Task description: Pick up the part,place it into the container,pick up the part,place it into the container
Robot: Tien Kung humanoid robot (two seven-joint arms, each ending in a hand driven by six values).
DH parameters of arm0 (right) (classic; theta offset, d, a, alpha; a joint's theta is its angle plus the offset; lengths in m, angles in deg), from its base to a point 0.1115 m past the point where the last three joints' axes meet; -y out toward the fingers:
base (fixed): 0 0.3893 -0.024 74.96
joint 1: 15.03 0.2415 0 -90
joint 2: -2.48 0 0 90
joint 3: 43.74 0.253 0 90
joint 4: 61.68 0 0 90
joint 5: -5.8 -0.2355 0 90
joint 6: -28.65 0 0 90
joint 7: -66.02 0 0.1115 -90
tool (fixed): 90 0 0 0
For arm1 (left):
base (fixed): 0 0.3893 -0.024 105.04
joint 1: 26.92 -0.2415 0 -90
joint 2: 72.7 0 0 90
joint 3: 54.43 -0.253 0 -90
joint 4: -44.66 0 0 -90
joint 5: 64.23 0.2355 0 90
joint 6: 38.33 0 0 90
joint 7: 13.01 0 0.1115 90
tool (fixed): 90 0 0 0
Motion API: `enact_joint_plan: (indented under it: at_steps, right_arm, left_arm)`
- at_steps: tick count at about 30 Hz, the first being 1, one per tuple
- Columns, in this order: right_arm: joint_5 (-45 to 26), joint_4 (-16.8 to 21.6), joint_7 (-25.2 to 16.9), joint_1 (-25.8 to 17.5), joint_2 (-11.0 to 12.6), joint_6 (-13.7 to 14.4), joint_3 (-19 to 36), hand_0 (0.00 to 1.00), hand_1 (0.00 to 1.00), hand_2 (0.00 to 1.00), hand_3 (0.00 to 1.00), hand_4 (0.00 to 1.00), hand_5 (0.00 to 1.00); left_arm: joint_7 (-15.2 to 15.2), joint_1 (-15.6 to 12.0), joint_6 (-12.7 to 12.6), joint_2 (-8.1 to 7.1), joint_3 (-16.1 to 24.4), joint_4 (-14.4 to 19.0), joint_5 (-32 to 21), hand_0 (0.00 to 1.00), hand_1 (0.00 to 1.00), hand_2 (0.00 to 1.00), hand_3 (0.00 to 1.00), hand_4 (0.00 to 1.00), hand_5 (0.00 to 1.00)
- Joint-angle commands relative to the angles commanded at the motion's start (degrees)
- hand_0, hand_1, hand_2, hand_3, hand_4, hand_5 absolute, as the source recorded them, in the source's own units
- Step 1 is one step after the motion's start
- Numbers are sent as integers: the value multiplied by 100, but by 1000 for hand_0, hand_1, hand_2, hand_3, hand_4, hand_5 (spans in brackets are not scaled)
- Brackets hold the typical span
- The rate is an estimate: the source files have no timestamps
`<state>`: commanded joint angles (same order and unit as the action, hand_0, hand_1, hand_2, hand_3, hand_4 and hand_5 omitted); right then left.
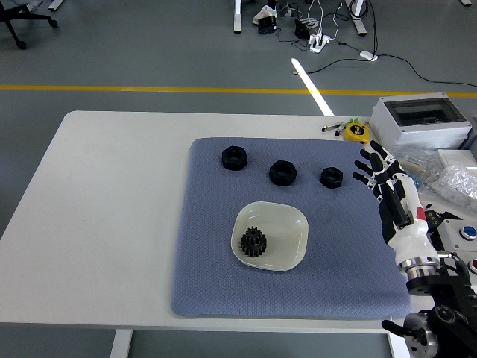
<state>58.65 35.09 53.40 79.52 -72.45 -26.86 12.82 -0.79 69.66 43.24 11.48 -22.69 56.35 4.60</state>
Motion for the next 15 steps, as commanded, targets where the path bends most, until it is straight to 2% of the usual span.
enact_joint_plan:
  at_steps: [13, 15]
  right_arm:
    - [102, -33, -90, -120, 72, -5, 94, 793, 803, 856, 888, 998, 826]
    - [105, -39, -78, -124, 80, -5, 95, 791, 802, 853, 881, 998, 825]
  left_arm:
    - [-40, 63, -88, 20, -215, 30, -258, 667, 561, 579, 558, 631, 604]
    - [-88, 43, -162, 24, -349, 8, -440, 666, 561, 580, 559, 630, 605]
